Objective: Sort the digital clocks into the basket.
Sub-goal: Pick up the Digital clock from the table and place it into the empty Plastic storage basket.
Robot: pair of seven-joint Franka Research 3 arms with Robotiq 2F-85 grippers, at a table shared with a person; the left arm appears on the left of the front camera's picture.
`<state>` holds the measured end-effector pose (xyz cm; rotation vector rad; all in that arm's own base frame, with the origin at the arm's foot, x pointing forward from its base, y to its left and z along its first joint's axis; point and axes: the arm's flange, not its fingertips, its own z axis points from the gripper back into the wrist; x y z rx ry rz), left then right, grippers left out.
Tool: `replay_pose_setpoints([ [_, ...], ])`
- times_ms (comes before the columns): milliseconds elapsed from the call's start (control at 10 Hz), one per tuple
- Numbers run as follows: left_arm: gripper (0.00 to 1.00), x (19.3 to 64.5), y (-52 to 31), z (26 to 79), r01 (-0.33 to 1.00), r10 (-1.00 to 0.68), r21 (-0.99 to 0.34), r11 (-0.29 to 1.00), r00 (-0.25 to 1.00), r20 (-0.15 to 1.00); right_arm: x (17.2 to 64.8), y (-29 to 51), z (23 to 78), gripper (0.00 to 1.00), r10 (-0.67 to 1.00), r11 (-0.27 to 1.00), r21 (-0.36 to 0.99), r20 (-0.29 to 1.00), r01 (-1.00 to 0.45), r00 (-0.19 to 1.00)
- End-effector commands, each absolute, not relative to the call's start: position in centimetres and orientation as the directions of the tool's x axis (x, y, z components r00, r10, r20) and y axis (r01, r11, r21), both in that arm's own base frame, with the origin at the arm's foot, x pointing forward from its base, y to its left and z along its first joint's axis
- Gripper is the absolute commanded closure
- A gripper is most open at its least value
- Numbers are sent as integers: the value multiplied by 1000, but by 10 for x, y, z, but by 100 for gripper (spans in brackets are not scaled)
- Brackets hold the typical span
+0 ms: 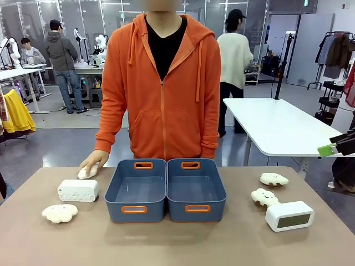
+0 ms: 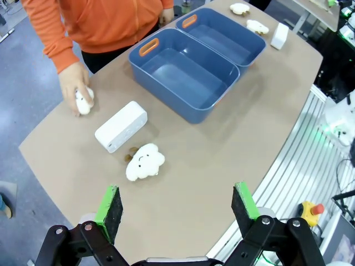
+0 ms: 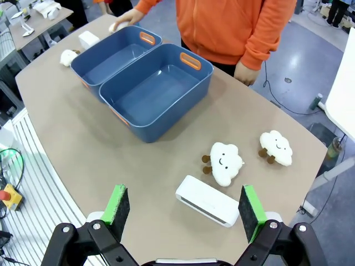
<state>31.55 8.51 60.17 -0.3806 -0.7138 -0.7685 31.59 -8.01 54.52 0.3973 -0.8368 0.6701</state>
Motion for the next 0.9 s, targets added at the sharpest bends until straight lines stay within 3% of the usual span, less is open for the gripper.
replay_pose_setpoints([
  [0,0,315,86,604,759,-503,-62,648,487,714,317,-81,544,0,394,716,59,788,-696,473],
  [800,0,315,86,604,759,-503,-62,648,487,714,317,-81,544,0,394,716,59,788,-696,473],
])
